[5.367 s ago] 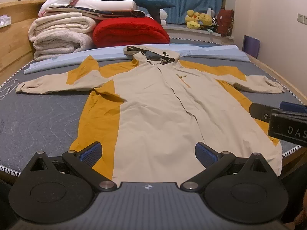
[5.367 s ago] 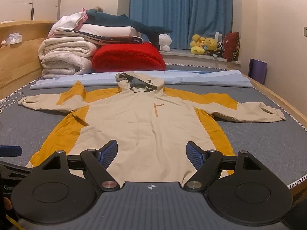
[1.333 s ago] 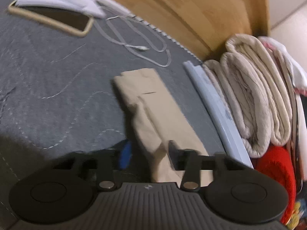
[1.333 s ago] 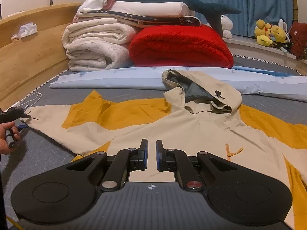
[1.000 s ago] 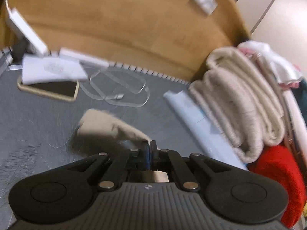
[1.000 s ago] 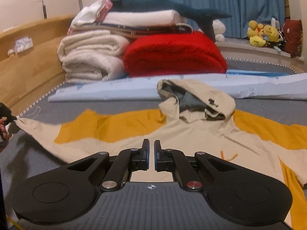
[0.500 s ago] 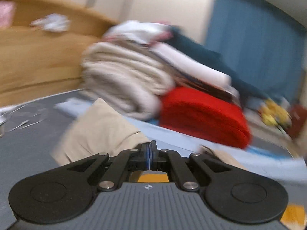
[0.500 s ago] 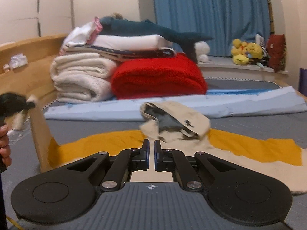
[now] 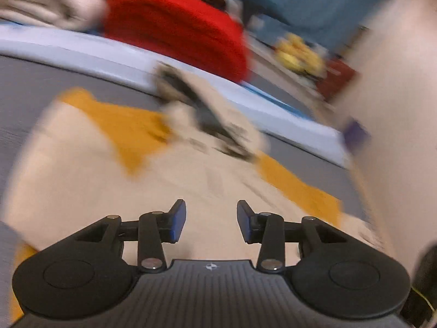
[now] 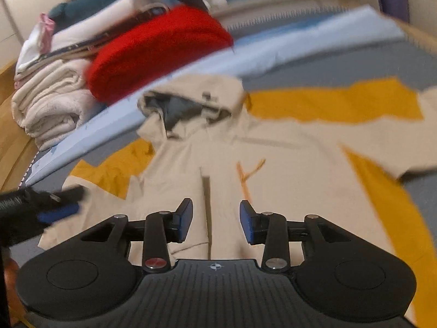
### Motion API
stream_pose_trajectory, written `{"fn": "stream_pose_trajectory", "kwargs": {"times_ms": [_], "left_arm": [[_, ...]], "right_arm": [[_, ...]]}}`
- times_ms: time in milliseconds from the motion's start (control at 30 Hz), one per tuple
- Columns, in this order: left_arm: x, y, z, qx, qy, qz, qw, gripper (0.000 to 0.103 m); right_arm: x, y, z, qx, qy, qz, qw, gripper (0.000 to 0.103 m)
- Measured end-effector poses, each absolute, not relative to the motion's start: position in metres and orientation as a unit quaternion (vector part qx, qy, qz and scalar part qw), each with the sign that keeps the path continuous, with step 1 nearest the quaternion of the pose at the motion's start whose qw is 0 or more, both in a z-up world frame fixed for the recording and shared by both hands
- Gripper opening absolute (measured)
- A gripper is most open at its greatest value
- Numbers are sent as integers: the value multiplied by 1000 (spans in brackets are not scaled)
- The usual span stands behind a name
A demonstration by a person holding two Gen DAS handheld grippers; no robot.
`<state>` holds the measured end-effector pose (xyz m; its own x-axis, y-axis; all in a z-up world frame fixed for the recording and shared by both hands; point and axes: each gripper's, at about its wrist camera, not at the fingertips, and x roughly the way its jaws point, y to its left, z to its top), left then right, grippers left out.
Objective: Fold large clothes
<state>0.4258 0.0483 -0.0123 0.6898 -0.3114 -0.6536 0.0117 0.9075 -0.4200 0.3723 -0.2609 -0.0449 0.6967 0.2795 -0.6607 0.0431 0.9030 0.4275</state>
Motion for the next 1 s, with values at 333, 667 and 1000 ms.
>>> {"fn": "stream_pose_trajectory", "kwargs": {"times_ms": [333, 667, 1000], "left_arm": [[456, 79, -28, -99, 417, 1, 903, 52], [450, 78, -34, -77, 430, -6, 899, 57], [450, 111, -26, -90, 414, 36, 905, 57]], "right_arm": [[401, -180, -85, 102, 450, 145, 875, 50], [373, -100, -108, -225, 404, 213, 861, 54], [386, -144, -58, -80, 336, 172, 922, 0]]}}
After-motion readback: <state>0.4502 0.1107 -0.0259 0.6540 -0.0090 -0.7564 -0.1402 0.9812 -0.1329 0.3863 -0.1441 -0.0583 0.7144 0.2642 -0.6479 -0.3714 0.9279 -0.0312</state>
